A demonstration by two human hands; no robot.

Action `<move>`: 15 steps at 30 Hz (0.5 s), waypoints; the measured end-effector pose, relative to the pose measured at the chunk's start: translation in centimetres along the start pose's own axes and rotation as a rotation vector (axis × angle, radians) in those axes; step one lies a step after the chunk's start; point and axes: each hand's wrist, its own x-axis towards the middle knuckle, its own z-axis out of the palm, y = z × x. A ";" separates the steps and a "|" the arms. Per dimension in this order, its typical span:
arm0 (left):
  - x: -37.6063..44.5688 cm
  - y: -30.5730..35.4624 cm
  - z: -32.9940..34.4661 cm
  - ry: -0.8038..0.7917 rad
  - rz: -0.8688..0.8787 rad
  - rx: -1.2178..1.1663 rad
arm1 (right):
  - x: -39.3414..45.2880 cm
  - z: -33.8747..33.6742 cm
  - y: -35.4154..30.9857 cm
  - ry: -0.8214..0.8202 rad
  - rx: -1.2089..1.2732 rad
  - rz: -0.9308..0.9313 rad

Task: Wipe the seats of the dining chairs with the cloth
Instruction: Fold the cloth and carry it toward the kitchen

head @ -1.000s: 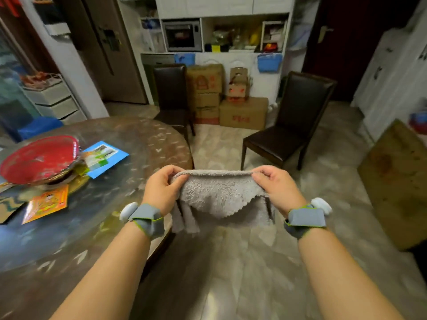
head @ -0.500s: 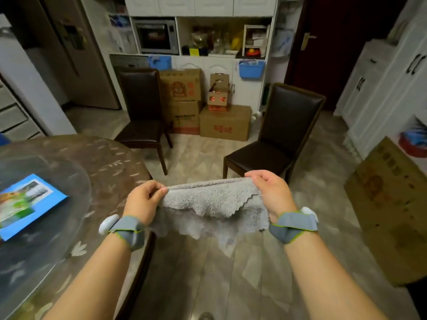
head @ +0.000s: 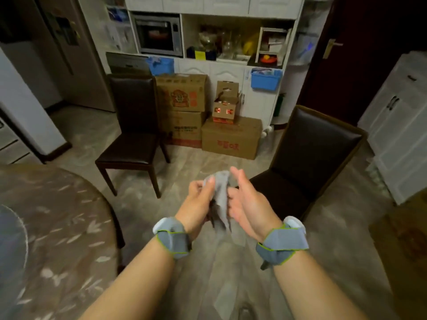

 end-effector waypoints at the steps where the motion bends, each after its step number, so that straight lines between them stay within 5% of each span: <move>1: 2.5 0.2 0.5 0.005 0.069 0.055 | 2.6 -0.6 -1.0 -0.081 0.022 0.046; 5: 10.1 1.6 0.9 0.142 0.166 0.091 | 11.6 -2.9 -4.9 -0.256 0.031 0.102; 8: 15.9 4.2 -0.7 0.340 0.127 -0.073 | 20.1 -4.9 -7.2 -0.179 -0.210 -0.005; 11: 20.1 7.0 -3.2 0.327 0.018 -0.440 | 27.0 -4.4 -8.0 -0.092 -0.540 -0.173; 15: 25.7 9.9 -8.4 0.237 -0.054 -0.591 | 35.5 1.1 -6.9 -0.298 -0.467 0.001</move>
